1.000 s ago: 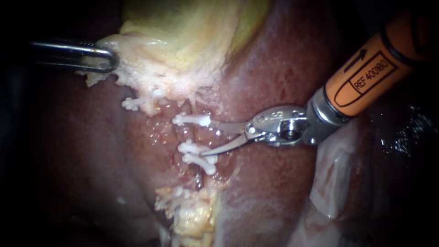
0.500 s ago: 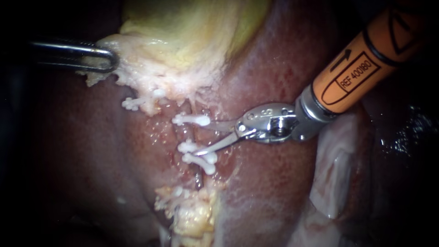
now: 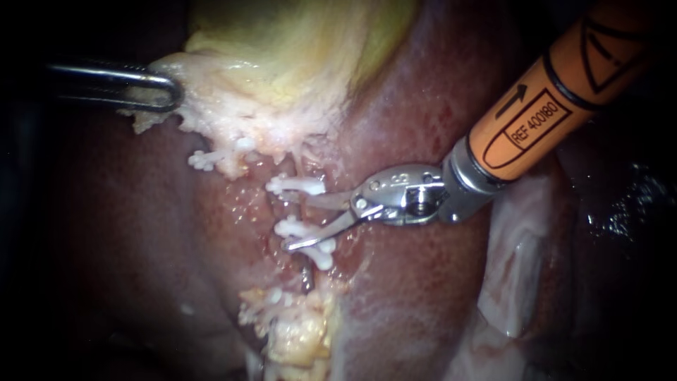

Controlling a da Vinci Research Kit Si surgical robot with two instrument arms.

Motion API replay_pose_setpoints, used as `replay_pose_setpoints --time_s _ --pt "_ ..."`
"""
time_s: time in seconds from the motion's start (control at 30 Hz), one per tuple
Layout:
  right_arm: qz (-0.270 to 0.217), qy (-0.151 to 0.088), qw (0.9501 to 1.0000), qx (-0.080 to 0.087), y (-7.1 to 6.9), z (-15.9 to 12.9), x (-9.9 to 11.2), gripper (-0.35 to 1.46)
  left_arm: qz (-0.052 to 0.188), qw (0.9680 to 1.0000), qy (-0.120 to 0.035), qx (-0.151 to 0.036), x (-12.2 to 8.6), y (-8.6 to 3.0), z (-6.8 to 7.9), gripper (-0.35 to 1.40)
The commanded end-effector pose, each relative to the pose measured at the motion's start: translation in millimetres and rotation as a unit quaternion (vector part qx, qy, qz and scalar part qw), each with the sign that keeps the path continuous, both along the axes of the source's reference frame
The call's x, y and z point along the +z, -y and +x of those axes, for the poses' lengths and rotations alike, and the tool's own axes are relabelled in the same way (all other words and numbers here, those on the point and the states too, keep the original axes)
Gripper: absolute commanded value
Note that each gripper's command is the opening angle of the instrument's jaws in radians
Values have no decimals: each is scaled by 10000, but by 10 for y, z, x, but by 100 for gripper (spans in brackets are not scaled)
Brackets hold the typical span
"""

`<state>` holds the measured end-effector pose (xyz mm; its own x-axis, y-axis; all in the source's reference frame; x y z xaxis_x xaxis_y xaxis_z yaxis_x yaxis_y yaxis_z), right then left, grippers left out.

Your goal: Go to the cutting position right tube

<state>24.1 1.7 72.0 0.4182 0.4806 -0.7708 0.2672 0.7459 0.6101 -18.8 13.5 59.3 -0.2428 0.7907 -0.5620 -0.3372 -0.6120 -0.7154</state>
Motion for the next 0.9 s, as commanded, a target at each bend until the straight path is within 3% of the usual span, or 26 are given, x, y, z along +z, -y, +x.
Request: replay_pose_setpoints --time_s 0.03,0.47,0.9 --pt "13 -72 10000 4 1 2 -1 120 0 10000 0 0 0 0 0 -35" --pt "28 -195 9998 -19 5 20 -4 118 0 10000 -2 -3 0 0 -1 -35" --pt "61 -393 9992 101 6 43 1 116 0 10000 -3 -4 0 0 -2 -35"
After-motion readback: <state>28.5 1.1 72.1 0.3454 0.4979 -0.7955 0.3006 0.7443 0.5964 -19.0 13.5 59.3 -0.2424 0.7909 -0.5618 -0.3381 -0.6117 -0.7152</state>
